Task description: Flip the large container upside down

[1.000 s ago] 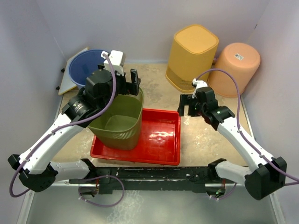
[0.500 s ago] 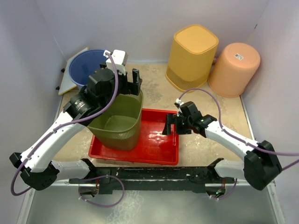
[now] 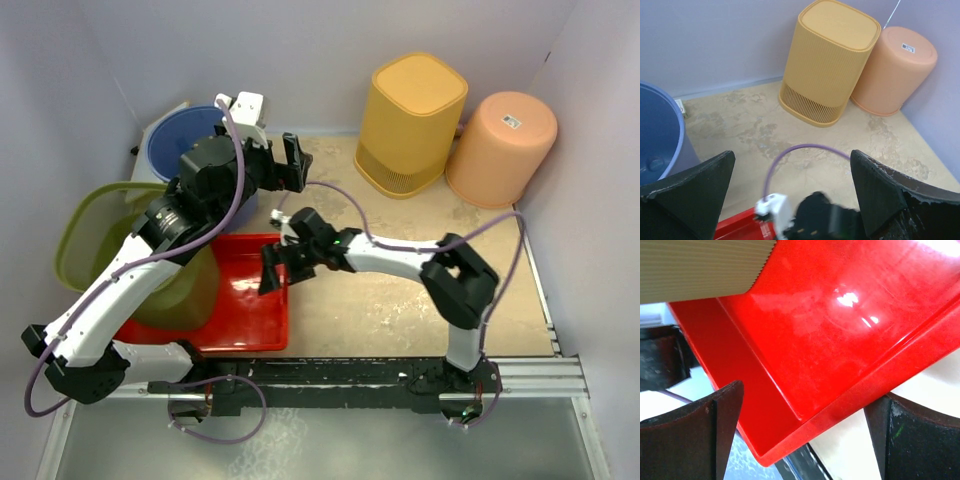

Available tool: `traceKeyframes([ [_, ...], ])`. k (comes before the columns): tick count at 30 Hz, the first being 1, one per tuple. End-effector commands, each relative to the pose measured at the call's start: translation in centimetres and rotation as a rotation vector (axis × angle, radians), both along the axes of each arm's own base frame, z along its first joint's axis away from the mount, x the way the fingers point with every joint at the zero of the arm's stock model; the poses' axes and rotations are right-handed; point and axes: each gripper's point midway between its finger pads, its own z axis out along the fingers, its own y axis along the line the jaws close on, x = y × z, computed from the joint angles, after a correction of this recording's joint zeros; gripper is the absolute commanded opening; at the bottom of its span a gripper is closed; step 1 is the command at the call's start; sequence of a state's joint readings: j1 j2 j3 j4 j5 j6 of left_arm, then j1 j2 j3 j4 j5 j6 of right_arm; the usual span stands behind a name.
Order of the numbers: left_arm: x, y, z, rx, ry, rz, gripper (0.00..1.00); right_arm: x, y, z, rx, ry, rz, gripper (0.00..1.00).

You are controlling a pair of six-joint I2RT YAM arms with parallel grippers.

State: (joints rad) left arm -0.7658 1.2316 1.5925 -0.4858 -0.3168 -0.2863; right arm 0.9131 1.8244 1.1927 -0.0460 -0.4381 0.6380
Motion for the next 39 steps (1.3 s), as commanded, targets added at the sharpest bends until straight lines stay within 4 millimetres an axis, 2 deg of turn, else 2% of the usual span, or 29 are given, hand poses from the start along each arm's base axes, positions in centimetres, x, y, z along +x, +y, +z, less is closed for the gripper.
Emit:
traceKeyframes([
  [1, 0.4, -0.4, 2.4, -0.066, -0.038, 0.001, 0.94, -0.6, 6.8, 5.9, 0.196, -0.087, 0.169, 1.00],
  [2, 0.6, -0.3, 2.3, -0.063, -0.034, 0.011, 0.94, -0.7, 6.6, 6.0, 0.186, -0.077, 0.177, 1.00],
  [3, 0.7, -0.2, 2.3, -0.059, -0.033, 0.022, 0.95, 0.1, 6.3, 6.4, 0.175, -0.094, 0.135, 1.00],
  [5, 1.0, 0.0, 2.3, -0.049, -0.028, 0.043, 0.95, 2.4, 3.8, 5.9, 0.125, -0.136, 0.028, 1.00],
  [8, 1.9, 0.4, 1.7, -0.026, -0.018, 0.093, 0.95, 5.6, -1.3, 5.3, 0.059, -0.166, -0.124, 1.00],
  [9, 2.3, 0.6, 1.4, -0.015, -0.010, 0.118, 0.95, 7.0, -3.8, 4.8, 0.008, -0.188, -0.191, 1.00],
  [10, 2.7, 0.8, 1.0, -0.003, -0.001, 0.148, 0.94, 7.3, -5.4, 4.6, -0.021, -0.205, -0.222, 1.00],
  [11, 3.2, 1.2, 0.8, 0.008, 0.007, 0.188, 0.94, 8.2, -8.0, 4.1, -0.089, -0.231, -0.293, 1.00],
  [13, 4.4, 2.3, -0.4, 0.055, 0.034, 0.289, 0.94, 8.9, -12.2, 3.5, -0.188, -0.266, -0.391, 1.00],
  [16, 6.5, 4.5, -2.1, 0.160, 0.065, 0.481, 0.94, 9.3, -17.6, 3.7, -0.293, -0.312, -0.522, 1.00],
  [20, 9.5, 6.4, -4.1, 0.235, 0.125, 0.577, 0.93, 9.3, -22.6, 5.6, -0.359, -0.385, -0.661, 1.00],
  [24, 11.9, 8.2, -5.5, 0.267, 0.146, 0.628, 0.92, 9.2, -25.5, 7.7, -0.402, -0.461, -0.742, 1.00],
  [29, 15.3, 9.7, -9.3, 0.295, 0.238, 0.621, 0.88, 9.1, -27.1, 9.6, -0.430, -0.516, -0.773, 1.00],
  [32, 16.2, 9.5, -11.1, 0.317, 0.270, 0.581, 0.76, 9.0, -27.7, 10.3, -0.441, -0.535, -0.787, 1.00],
  [34, 16.5, 9.0, -12.0, 0.334, 0.291, 0.552, 0.61, 9.0, -28.1, 10.6, -0.446, -0.546, -0.802, 1.00],
  [39, 16.8, 7.4, -13.8, 0.359, 0.345, 0.464, 0.36, 8.9, -28.9, 11.4, -0.458, -0.571, -0.827, 1.00],
])
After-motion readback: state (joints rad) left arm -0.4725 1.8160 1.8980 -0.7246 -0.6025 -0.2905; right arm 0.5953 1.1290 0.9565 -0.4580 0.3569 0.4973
